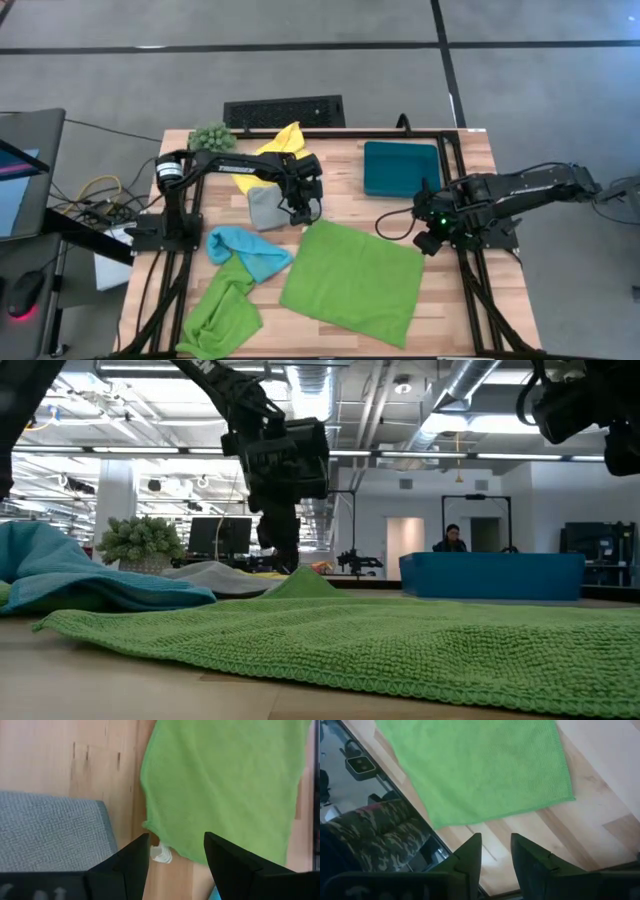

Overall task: Fold microfiber towels
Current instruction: Fold the right green microfiber cloth

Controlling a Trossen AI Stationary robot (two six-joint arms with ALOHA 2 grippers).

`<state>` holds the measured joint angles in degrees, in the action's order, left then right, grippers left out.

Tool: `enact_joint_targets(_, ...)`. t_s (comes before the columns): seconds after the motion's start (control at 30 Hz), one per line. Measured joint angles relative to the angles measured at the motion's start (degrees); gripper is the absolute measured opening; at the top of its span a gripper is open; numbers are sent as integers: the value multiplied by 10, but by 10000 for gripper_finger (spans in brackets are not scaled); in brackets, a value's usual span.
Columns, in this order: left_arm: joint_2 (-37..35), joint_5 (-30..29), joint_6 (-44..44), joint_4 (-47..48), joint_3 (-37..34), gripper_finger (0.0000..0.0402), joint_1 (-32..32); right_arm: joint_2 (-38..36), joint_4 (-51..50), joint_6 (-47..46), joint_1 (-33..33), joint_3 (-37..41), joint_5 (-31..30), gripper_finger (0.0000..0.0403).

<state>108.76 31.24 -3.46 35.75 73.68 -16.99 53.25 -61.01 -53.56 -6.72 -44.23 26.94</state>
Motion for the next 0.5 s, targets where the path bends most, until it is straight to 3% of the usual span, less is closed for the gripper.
enact_joint_targets(0.5, 11, -45, 32, -19, 1, 181, 13, 0, 2, 1, 0, 0, -2, 128)
